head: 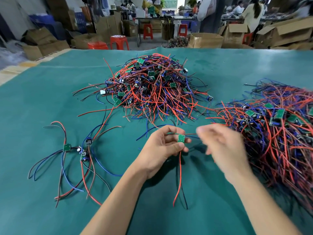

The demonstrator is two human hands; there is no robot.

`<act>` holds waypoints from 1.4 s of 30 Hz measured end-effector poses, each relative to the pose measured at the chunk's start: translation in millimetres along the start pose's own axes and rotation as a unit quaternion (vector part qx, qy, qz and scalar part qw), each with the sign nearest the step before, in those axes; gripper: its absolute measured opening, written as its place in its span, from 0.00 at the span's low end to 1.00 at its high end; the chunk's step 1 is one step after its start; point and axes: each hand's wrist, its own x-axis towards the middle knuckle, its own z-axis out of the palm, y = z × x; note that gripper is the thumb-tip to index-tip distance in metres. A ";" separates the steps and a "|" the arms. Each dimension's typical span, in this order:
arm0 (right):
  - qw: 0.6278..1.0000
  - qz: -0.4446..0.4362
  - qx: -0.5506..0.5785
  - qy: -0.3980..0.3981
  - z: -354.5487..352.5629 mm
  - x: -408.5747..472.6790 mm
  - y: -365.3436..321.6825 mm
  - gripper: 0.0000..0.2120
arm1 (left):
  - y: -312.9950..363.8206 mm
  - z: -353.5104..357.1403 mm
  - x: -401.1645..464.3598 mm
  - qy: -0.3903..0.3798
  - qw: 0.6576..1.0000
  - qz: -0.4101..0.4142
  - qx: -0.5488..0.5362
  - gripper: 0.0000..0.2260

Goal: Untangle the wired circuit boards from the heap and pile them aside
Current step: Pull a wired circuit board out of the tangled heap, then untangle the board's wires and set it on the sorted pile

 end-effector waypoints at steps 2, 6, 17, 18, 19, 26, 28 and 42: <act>0.994 -0.010 -0.045 -0.104 14.0 -9.3 -3.4 0.14 | -0.5 0.5 -0.5 -0.003 1.000 -0.001 0.004 0.15; 0.995 -0.028 -0.034 -0.086 11.2 -9.6 -4.7 0.11 | -1.8 1.9 1.4 0.040 0.999 -0.004 0.003 0.20; 0.995 -0.081 -0.028 -0.058 14.3 -17.8 -12.1 0.12 | -0.4 3.9 0.3 0.005 0.997 -0.019 0.072 0.21; 0.994 -0.087 -0.027 -0.051 14.5 -17.4 -11.4 0.13 | 0.2 4.3 0.0 -0.003 0.997 -0.020 0.079 0.22; 0.994 -0.091 -0.020 -0.049 14.4 -17.1 -10.7 0.14 | 0.3 4.8 -0.4 -0.013 0.996 -0.021 0.085 0.22; 0.996 -0.092 0.018 -0.010 17.4 -19.9 -8.6 0.16 | 1.4 4.1 -0.9 -0.030 0.996 -0.022 0.080 0.24; 0.994 -0.106 0.001 0.025 18.3 -20.6 -8.9 0.16 | 1.3 4.3 -0.6 -0.037 0.996 -0.029 0.077 0.23; 0.949 -0.187 0.036 0.252 -6.0 -4.5 -30.7 0.14 | 10.5 10.4 -9.4 -0.145 0.979 -0.079 0.121 0.04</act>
